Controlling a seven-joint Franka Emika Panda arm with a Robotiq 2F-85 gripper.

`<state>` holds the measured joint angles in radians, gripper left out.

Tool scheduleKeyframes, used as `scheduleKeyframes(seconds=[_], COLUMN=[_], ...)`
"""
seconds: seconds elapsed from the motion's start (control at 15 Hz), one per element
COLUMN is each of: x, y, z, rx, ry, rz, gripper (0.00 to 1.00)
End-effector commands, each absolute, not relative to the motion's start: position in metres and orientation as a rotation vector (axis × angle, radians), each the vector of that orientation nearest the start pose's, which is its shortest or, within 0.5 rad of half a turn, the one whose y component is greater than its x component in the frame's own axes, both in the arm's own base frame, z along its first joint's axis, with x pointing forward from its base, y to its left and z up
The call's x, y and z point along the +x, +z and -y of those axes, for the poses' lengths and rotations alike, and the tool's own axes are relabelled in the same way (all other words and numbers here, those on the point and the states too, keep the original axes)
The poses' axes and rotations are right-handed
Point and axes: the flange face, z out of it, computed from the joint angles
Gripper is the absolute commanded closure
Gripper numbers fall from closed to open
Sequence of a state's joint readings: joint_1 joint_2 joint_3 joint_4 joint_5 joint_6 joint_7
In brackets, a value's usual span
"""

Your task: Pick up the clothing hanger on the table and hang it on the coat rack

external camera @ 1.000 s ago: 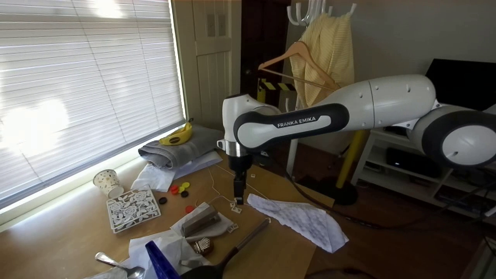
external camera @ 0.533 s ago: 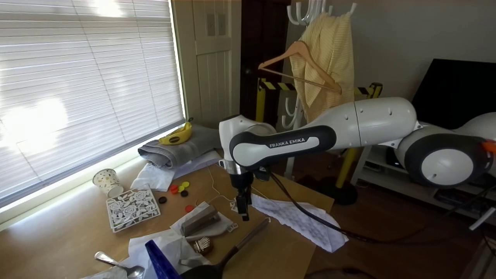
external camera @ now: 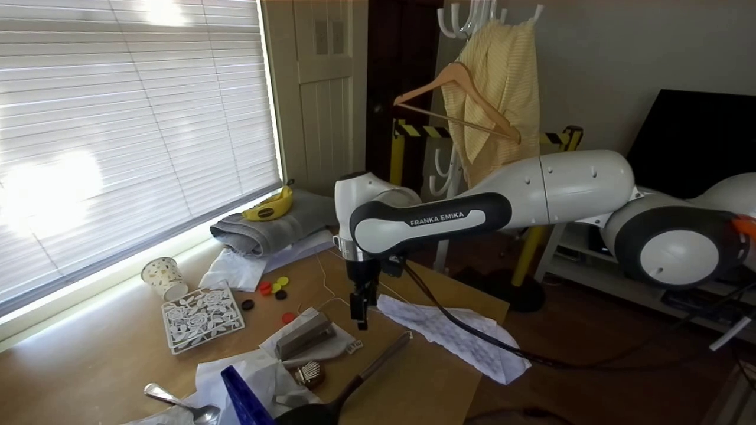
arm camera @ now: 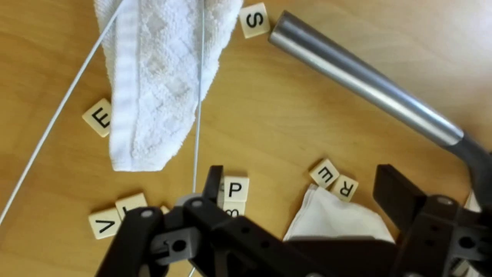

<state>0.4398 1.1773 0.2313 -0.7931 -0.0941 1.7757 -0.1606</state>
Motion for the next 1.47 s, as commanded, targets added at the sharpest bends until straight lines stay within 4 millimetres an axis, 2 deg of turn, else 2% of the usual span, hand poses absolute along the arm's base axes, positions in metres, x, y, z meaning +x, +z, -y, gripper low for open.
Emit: scheduleKeyframes(seconds=[0.0,0.2,0.33,0.4,1.2,1.4], x=[0.659,0.657,0.653,0.657,0.657,0.664], y=[0.203,0.201,0.204,0.198,0.199,0.196], z=[-0.424,-0.425,-0.424,-0.425,-0.425,-0.414], rx=[-2.935,-2.985,-2.957,-2.975,-2.973,-2.999], ry=[0.227,0.246,0.272,0.252,0.255,0.208], rz=[0.835,0.601,0.691,0.687,0.689,0.751], gripper=[0.00,0.00,0.00,0.00,0.00,0.00])
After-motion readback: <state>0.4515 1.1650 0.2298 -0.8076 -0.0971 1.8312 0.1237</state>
